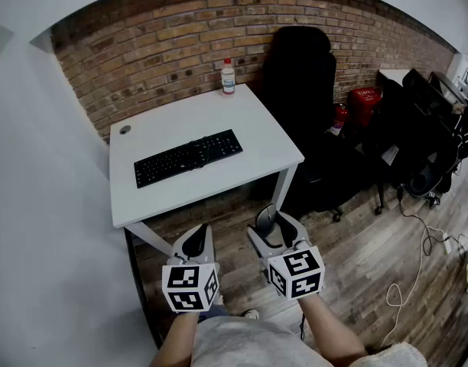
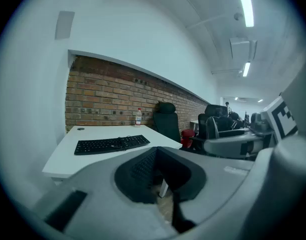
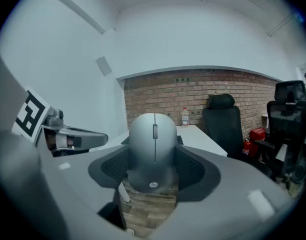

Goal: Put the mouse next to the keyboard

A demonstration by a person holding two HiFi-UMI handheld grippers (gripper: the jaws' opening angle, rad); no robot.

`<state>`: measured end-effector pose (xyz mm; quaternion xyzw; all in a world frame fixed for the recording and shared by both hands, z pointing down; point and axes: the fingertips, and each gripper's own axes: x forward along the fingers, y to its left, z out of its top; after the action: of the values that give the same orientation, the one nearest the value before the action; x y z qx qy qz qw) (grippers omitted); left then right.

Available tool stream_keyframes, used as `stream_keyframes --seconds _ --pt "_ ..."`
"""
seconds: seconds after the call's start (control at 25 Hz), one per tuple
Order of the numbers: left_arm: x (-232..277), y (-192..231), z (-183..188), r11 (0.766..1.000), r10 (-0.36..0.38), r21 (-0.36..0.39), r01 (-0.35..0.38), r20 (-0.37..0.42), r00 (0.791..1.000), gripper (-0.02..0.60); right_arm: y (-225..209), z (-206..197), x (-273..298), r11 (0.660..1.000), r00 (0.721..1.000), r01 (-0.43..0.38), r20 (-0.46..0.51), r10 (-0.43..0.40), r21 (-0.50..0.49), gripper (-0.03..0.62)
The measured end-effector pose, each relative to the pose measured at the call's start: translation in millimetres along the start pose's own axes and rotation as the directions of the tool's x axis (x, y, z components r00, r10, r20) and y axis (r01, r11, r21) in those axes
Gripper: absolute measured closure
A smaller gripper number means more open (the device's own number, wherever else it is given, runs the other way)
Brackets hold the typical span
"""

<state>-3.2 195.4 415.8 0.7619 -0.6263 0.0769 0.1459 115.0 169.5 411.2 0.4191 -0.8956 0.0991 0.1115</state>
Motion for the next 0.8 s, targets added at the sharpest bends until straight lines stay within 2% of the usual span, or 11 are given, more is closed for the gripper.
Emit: stream_keyframes --seconds 0.44,0.8 --pt "14.9 -6.6 -5.6 1.0 -0.013 -0.023 0.012 -0.015 1.0 0.588 -11.1 -10.3 5.5 1.0 1.0 0.004 -0.03 -0.004 0.017 0.309" --pt "61.1 -2.5 -0.8 0.997 -0.06 -0.044 0.059 -0.026 0.998 0.588 -37.0 -7.8 32.1 0.999 0.998 0.036 -0.055 -0.035 0.012 0.309"
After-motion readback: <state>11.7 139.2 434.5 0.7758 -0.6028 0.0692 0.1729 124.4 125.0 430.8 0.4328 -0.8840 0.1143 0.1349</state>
